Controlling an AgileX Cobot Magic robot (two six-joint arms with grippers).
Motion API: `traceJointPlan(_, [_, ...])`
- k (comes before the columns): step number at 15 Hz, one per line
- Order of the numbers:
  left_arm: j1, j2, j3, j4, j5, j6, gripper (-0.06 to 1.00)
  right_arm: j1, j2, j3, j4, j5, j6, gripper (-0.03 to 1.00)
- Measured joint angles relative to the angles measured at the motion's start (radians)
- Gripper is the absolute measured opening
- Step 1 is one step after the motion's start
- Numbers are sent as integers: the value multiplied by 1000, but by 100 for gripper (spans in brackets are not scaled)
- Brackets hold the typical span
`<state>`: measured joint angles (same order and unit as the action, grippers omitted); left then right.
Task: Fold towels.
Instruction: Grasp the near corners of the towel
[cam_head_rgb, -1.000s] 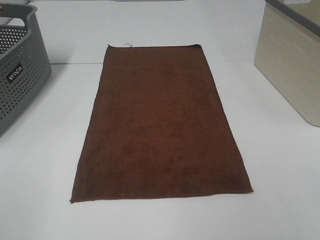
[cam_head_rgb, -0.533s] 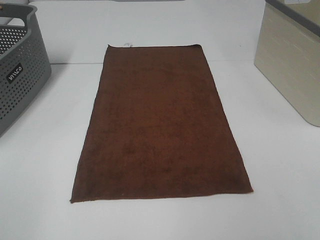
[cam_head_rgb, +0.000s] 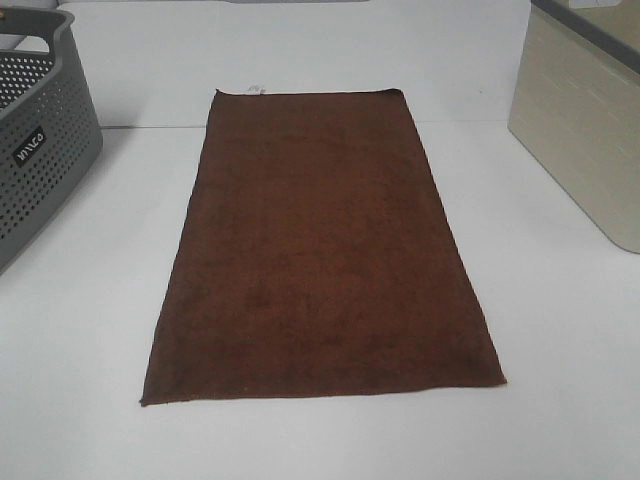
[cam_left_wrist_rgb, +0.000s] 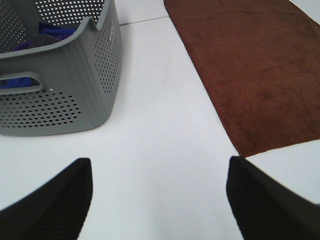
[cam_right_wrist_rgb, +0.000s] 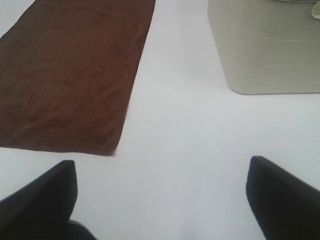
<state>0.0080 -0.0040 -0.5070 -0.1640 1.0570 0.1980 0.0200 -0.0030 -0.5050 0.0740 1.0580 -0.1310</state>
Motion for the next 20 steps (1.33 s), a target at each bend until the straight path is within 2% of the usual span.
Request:
traceJointPlan(9, [0, 0, -4, -5, -11, -8, 71, 0, 0, 0, 0, 0, 0, 86])
traceJointPlan(14, [0, 121, -15, -131, -317, -121, 71, 0, 168, -23, -1, -26, 131, 86])
traceJointPlan(17, [0, 291, -15, -191, -388, -126, 71, 0, 358, -23, 7, -61, 160, 84])
traceJointPlan(20, [0, 506, -15, -254, -431, -126, 71, 0, 572, -23, 60, -132, 162, 83])
